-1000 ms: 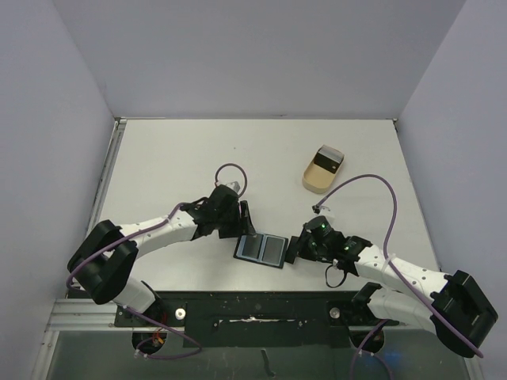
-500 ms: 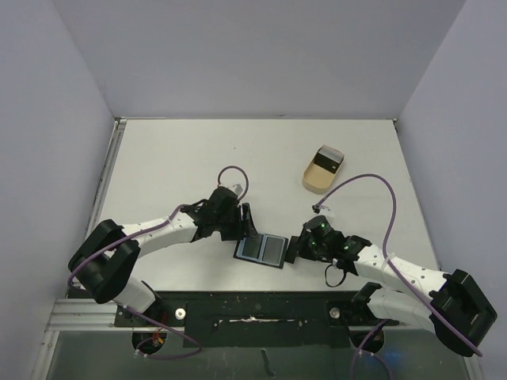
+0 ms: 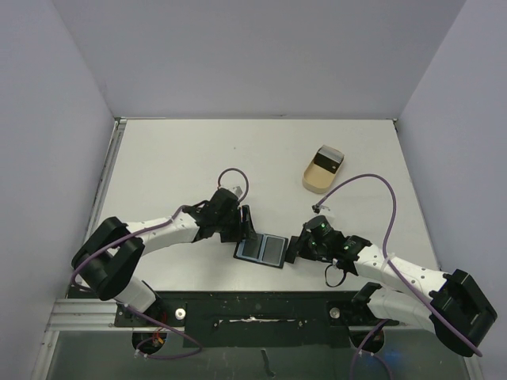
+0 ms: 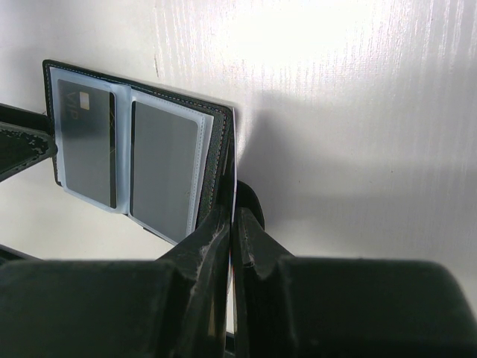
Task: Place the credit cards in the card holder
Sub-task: Turn over the card slot in the card holder.
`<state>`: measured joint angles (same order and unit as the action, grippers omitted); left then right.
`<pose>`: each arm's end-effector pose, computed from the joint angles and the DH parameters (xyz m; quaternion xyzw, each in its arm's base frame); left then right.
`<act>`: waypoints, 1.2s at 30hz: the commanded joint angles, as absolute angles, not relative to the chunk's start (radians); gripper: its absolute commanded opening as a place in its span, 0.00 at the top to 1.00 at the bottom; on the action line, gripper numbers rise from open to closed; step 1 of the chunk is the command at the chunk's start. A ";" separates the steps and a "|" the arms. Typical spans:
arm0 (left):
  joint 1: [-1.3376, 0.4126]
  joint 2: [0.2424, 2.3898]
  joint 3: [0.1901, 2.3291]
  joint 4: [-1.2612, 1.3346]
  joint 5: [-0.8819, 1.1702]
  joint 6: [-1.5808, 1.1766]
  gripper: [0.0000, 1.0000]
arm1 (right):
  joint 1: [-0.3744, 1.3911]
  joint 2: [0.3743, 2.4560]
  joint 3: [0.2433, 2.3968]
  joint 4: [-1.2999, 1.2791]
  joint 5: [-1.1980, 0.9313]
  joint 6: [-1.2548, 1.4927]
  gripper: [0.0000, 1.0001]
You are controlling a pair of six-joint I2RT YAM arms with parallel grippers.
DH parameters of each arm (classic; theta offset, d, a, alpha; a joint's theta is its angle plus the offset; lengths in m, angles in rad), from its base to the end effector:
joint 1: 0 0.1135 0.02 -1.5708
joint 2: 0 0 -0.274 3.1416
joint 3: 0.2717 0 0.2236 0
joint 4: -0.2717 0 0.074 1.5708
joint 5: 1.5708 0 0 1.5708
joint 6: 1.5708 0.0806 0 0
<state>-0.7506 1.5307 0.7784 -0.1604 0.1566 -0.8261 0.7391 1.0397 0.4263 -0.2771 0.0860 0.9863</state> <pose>0.2117 -0.2147 0.1624 -0.0103 0.9437 -0.2807 0.1746 0.1443 0.1222 0.1549 0.1304 0.9329 0.2268 0.2476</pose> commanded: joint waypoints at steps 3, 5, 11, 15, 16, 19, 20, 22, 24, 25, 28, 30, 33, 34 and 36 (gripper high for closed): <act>-0.746 1.545 0.769 -0.082 0.175 -0.823 0.43 | 0.733 1.044 0.442 -0.282 0.114 0.965 1.00; -0.746 1.548 0.765 -0.073 0.182 -0.827 0.43 | 0.732 1.043 0.441 -0.282 0.114 0.965 1.00; -0.746 1.539 0.765 -0.063 0.198 -0.834 0.43 | 0.734 1.045 0.441 -0.282 0.114 0.965 1.00; -0.750 1.518 0.761 -0.047 0.224 -0.848 0.43 | 0.733 1.048 0.439 -0.278 0.113 0.965 1.00; -0.751 1.515 0.760 -0.040 0.231 -0.853 0.43 | 0.733 1.049 0.438 -0.277 0.112 0.966 1.00; -0.755 1.511 0.753 -0.022 0.253 -0.862 0.43 | 0.733 1.051 0.437 -0.276 0.111 0.966 1.00; -0.755 1.513 0.751 -0.015 0.260 -0.864 0.43 | 0.733 1.051 0.438 -0.274 0.111 0.966 1.00; -0.755 1.516 0.745 -0.002 0.272 -0.869 0.43 | 0.732 1.052 0.438 -0.274 0.110 0.966 1.00; -0.755 1.516 0.739 0.013 0.282 -0.876 0.43 | 0.733 1.051 0.439 -0.273 0.110 0.966 1.00; -0.755 1.514 0.735 0.023 0.290 -0.880 0.43 | 0.733 1.051 0.438 -0.274 0.110 0.966 1.00; -0.755 1.507 0.730 0.051 0.310 -0.901 0.43 | 0.733 1.049 0.434 -0.274 0.110 0.966 1.00; -0.756 1.500 0.721 0.075 0.330 -0.920 0.43 | 0.732 1.049 0.434 -0.273 0.110 0.967 1.00; -0.770 1.489 0.713 0.107 0.330 -0.944 0.43 | 0.733 1.049 0.432 -0.272 0.110 0.968 1.00; -0.782 1.487 0.717 0.107 0.327 -0.946 0.43 | 0.734 1.048 0.434 -0.273 0.110 0.968 1.00; -0.797 1.486 0.727 0.107 0.323 -0.949 0.43 | 0.733 1.050 0.434 -0.271 0.110 0.968 1.00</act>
<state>-0.7647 1.5291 0.7109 0.0177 0.2977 -0.9230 0.7391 1.0397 0.4263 -0.2760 0.0860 0.9863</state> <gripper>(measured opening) 0.558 0.040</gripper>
